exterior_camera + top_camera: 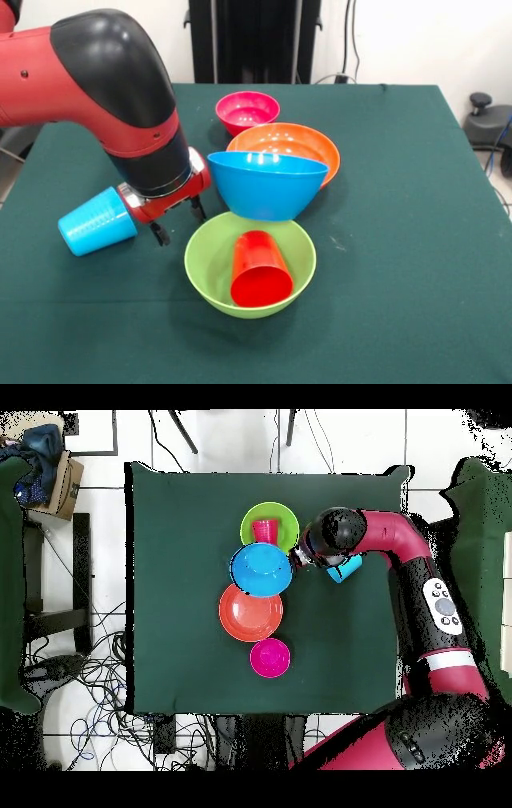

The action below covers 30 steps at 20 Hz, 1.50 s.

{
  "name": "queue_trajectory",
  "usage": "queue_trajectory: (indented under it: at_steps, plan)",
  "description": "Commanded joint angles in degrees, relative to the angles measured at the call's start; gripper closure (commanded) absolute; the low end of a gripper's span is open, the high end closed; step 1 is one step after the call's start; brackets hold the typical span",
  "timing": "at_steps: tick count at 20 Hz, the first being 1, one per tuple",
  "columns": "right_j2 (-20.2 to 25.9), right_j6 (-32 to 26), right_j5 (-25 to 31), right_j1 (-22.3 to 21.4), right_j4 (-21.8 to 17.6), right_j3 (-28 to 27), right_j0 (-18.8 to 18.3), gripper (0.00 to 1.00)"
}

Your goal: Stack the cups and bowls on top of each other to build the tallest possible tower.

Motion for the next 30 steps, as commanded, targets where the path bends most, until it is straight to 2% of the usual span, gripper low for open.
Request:
queue_trajectory:
  at_steps: [1, 5, 13, 16, 23, 30]
  plan:
    - [2.15, -20.06, 10.43, -2.38, 4.14, -5.84, 2.44, 0.00]
    - [2.80, -18.17, 15.43, -2.35, 7.23, -11.40, 4.10, 0.00]
    - [3.47, -15.01, 23.47, -2.26, 10.29, -20.34, 7.12, 0.00]
    - [3.55, -14.66, 24.53, -2.30, 10.87, -21.32, 7.43, 0.00]
    - [4.37, -13.65, 28.81, -0.33, 10.71, -29.26, 9.92, 0.00]
    - [4.86, -10.45, 27.83, 0.73, 12.07, -31.67, 11.43, 0.00]
